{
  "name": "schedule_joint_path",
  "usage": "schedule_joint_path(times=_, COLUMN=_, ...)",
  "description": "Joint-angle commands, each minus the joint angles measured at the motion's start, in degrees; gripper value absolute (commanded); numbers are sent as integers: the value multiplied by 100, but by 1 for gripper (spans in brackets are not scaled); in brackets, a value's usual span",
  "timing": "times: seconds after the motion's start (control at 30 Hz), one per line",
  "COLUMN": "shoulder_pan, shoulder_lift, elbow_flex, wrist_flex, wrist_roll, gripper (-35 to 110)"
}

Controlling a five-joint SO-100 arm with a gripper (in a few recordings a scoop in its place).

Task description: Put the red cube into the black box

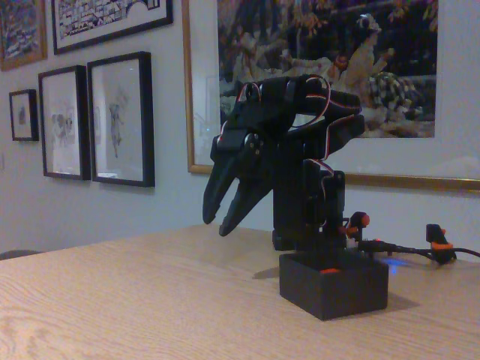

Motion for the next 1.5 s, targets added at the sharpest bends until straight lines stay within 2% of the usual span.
schedule_joint_path(times=0.0, shoulder_pan=-26, shoulder_lift=123, elbow_flex=-35, wrist_flex=97, wrist_roll=-132, gripper=11)
schedule_joint_path(times=1.47, shoulder_pan=35, shoulder_lift=255, elbow_flex=-9, wrist_flex=211, wrist_roll=-193, gripper=13)
